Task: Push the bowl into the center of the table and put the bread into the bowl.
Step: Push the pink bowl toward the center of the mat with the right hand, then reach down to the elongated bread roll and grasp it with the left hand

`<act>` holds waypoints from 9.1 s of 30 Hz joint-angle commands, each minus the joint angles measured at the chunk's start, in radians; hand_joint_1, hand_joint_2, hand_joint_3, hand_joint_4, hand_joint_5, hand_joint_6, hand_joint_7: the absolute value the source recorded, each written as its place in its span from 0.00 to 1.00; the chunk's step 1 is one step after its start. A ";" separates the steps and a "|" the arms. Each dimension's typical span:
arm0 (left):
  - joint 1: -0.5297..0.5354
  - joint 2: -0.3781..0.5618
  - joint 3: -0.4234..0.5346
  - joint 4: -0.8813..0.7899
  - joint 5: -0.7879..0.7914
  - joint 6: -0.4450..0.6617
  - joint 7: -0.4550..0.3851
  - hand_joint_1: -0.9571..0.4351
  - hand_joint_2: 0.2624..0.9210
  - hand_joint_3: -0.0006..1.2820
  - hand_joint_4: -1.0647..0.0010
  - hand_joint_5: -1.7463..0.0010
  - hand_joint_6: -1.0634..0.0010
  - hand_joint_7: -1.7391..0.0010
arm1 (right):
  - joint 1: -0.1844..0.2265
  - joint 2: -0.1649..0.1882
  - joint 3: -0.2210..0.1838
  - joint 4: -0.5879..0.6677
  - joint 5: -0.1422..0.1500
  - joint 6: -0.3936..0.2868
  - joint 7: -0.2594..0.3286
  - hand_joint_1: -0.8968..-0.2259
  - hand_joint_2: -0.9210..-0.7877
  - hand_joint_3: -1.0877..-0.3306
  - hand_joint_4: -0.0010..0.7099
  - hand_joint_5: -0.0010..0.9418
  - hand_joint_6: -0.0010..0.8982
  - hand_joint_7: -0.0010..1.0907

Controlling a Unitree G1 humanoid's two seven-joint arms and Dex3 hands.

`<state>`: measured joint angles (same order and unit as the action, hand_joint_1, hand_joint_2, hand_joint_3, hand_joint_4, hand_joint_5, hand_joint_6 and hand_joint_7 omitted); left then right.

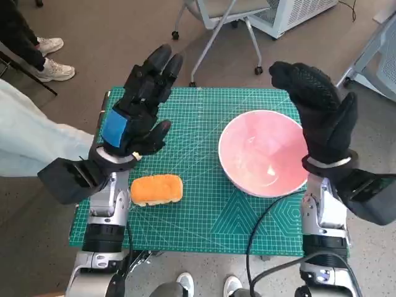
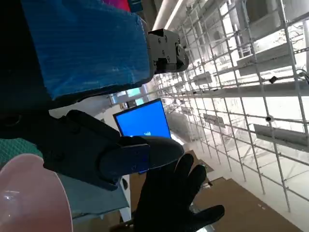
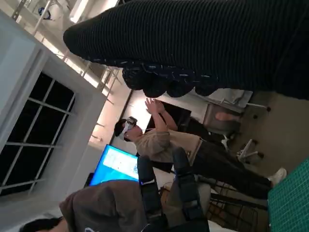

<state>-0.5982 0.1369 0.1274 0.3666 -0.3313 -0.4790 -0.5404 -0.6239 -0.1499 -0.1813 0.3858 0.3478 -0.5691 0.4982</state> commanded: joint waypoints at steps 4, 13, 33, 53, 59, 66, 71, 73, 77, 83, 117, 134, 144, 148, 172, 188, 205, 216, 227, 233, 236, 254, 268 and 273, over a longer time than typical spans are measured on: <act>0.002 0.002 0.002 -0.009 -0.003 0.009 0.002 0.19 1.00 0.46 0.91 1.00 1.00 0.79 | -0.059 -0.106 -0.103 0.319 -0.057 -0.149 -0.063 0.34 0.00 0.56 0.30 0.00 0.15 0.40; 0.007 0.007 0.008 -0.016 -0.008 0.009 0.000 0.19 1.00 0.45 0.91 1.00 1.00 0.79 | -0.148 -0.211 -0.162 0.720 -0.119 -0.180 -0.259 0.40 0.00 0.45 0.21 0.00 0.14 0.30; 0.028 0.017 0.019 -0.034 -0.008 -0.001 0.002 0.19 1.00 0.45 0.90 1.00 1.00 0.79 | -0.148 -0.146 -0.206 0.935 -0.102 0.104 -0.359 0.40 0.00 0.34 0.18 0.01 0.19 0.21; 0.088 0.072 0.064 -0.081 -0.022 0.000 0.005 0.18 1.00 0.44 0.90 1.00 1.00 0.81 | -0.169 -0.041 -0.238 0.946 -0.113 0.210 -0.376 0.42 0.00 0.38 0.21 0.01 0.24 0.21; 0.101 0.080 0.075 -0.083 -0.011 -0.015 0.018 0.19 1.00 0.45 0.89 1.00 1.00 0.80 | -0.191 -0.005 -0.241 0.944 -0.114 0.218 -0.366 0.44 0.00 0.39 0.20 0.00 0.24 0.21; 0.118 0.087 0.081 -0.097 0.004 -0.023 0.043 0.19 1.00 0.46 0.89 1.00 0.99 0.79 | -0.212 0.028 -0.241 0.944 -0.118 0.218 -0.339 0.40 0.00 0.43 0.22 0.01 0.26 0.21; 0.129 0.093 0.085 -0.107 0.013 -0.025 0.062 0.19 1.00 0.46 0.88 0.99 0.99 0.78 | -0.226 0.047 -0.241 0.946 -0.120 0.217 -0.319 0.38 0.00 0.45 0.22 0.01 0.25 0.20; 0.133 0.094 0.086 -0.109 0.013 -0.025 0.065 0.19 1.00 0.46 0.88 0.99 0.99 0.78 | -0.232 0.054 -0.242 0.947 -0.120 0.216 -0.312 0.37 0.00 0.45 0.23 0.01 0.25 0.20; 0.143 0.096 0.086 -0.120 0.012 -0.024 0.069 0.18 1.00 0.45 0.88 0.99 0.99 0.78 | -0.245 0.069 -0.242 0.947 -0.120 0.216 -0.304 0.38 0.00 0.45 0.19 0.00 0.24 0.19; 0.159 0.100 0.088 -0.141 0.018 -0.021 0.084 0.18 1.00 0.45 0.88 0.99 0.99 0.78 | -0.261 0.089 -0.238 0.949 -0.126 0.221 -0.306 0.40 0.00 0.42 0.18 0.00 0.23 0.18; 0.185 0.125 0.085 -0.165 0.019 -0.013 0.093 0.18 1.00 0.46 0.88 1.00 1.00 0.81 | -0.317 0.060 -0.174 0.847 -0.171 -0.052 -0.208 0.46 0.00 0.33 0.17 0.00 0.24 0.15; 0.155 0.113 0.045 -0.161 0.031 -0.010 0.088 0.17 1.00 0.45 0.87 1.00 0.99 0.80 | -0.167 0.078 -0.042 0.418 -0.096 -0.232 0.064 0.35 0.00 0.43 0.24 0.00 0.19 0.32; 0.122 0.084 0.003 -0.166 0.035 0.001 0.092 0.18 1.00 0.45 0.88 1.00 1.00 0.80 | -0.081 0.073 0.016 0.254 -0.054 -0.177 0.103 0.33 0.00 0.45 0.25 0.00 0.11 0.44; 0.100 0.069 -0.015 -0.167 0.030 0.015 0.090 0.18 1.00 0.43 0.88 1.00 1.00 0.80 | -0.060 0.074 0.027 0.226 -0.051 -0.158 0.097 0.32 0.00 0.46 0.25 0.00 0.11 0.46; 0.110 0.259 -0.037 -0.288 0.276 0.038 0.052 0.30 0.79 0.12 0.86 0.99 1.00 0.75 | -0.016 0.066 0.054 0.166 -0.070 -0.120 0.041 0.31 0.00 0.47 0.26 0.00 0.10 0.46; 0.312 0.495 -0.092 -0.875 0.659 0.808 -0.080 0.73 0.62 0.01 0.84 1.00 0.72 0.96 | -0.010 0.069 0.052 0.151 -0.052 -0.105 0.038 0.32 0.00 0.46 0.25 0.00 0.09 0.47; 0.318 0.487 -0.296 -0.909 0.792 1.038 -0.121 0.70 0.63 0.01 0.82 1.00 0.71 0.99 | -0.024 0.082 0.052 0.166 -0.036 -0.092 0.038 0.37 0.00 0.46 0.25 0.00 0.08 0.48; 0.293 0.471 -0.372 -0.815 0.812 1.046 -0.119 0.72 0.65 0.01 0.82 1.00 0.71 0.99 | -0.019 0.082 0.051 0.160 -0.029 -0.085 0.044 0.36 0.00 0.46 0.25 0.00 0.08 0.48; 0.242 0.461 -0.485 -0.712 0.922 1.101 -0.118 0.69 0.66 0.01 0.82 1.00 0.70 0.99 | -0.012 0.079 0.049 0.146 -0.024 -0.076 0.045 0.36 0.00 0.46 0.25 0.00 0.08 0.49; 0.215 0.446 -0.532 -0.642 0.977 1.129 -0.120 0.65 0.67 0.01 0.81 1.00 0.69 0.99 | -0.011 0.076 0.048 0.139 -0.020 -0.067 0.048 0.36 0.00 0.45 0.25 0.00 0.07 0.49; 0.205 0.437 -0.546 -0.609 0.994 1.140 -0.118 0.64 0.68 0.01 0.79 0.99 0.67 0.99 | -0.010 0.075 0.047 0.135 -0.017 -0.063 0.049 0.35 0.00 0.46 0.25 0.00 0.07 0.49; 0.197 0.405 -0.571 -0.472 1.014 1.134 -0.084 0.65 0.72 0.01 0.51 0.94 0.52 0.95 | -0.009 0.077 0.048 0.129 -0.012 -0.059 0.048 0.35 0.00 0.48 0.25 0.00 0.06 0.50; 0.244 0.427 -0.510 -0.480 0.947 0.955 -0.019 0.72 0.95 0.03 0.27 0.38 0.38 0.48 | -0.025 0.083 0.046 0.153 0.001 -0.066 0.060 0.35 0.00 0.48 0.25 0.00 0.06 0.51; 0.263 0.434 -0.482 -0.476 0.922 0.872 0.011 0.69 0.95 0.03 0.25 0.39 0.34 0.39 | -0.026 0.083 0.047 0.158 0.003 -0.069 0.061 0.35 0.00 0.48 0.25 0.00 0.06 0.51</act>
<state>-0.3583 0.5580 -0.3741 -0.1178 0.6101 0.4360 -0.5453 -0.6544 -0.0717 -0.1338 0.5273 0.3489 -0.6400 0.5511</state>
